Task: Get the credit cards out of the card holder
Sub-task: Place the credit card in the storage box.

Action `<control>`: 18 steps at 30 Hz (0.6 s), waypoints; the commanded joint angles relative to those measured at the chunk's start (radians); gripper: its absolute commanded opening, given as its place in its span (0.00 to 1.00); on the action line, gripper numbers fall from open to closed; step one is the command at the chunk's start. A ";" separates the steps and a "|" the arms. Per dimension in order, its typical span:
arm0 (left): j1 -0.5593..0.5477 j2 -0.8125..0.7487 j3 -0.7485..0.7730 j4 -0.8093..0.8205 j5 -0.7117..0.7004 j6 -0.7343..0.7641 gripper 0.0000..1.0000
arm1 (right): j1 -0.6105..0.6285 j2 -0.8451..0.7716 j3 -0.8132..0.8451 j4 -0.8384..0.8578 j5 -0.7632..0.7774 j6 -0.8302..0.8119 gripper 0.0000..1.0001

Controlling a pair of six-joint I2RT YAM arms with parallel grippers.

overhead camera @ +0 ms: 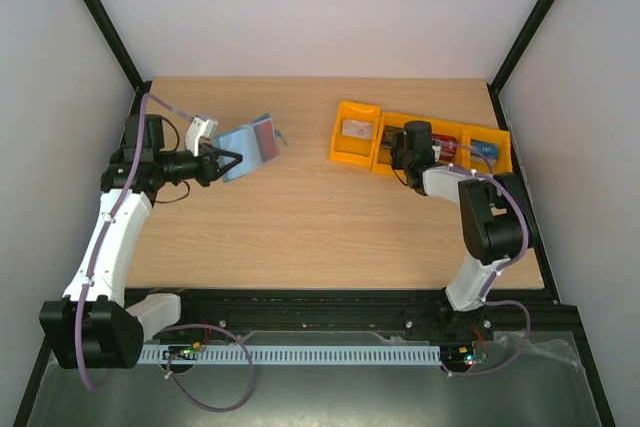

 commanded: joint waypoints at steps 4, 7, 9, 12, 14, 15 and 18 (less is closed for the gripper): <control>0.006 -0.021 -0.008 0.007 0.029 0.010 0.02 | 0.005 0.097 0.116 -0.024 0.099 0.051 0.02; 0.006 -0.022 -0.009 0.007 0.028 0.011 0.02 | 0.005 0.139 0.143 -0.019 0.103 0.085 0.02; 0.006 -0.022 -0.009 0.005 0.027 0.012 0.02 | 0.004 0.156 0.150 -0.014 0.123 0.105 0.02; 0.006 -0.023 -0.007 0.003 0.029 0.014 0.02 | 0.005 0.168 0.155 0.003 0.147 0.131 0.02; 0.006 -0.021 -0.010 0.004 0.029 0.015 0.02 | 0.005 0.177 0.169 -0.015 0.150 0.127 0.02; 0.006 -0.020 -0.009 0.004 0.029 0.015 0.02 | 0.004 0.182 0.178 -0.025 0.152 0.121 0.02; 0.006 -0.019 -0.011 0.003 0.029 0.017 0.02 | 0.005 0.193 0.186 -0.036 0.164 0.110 0.02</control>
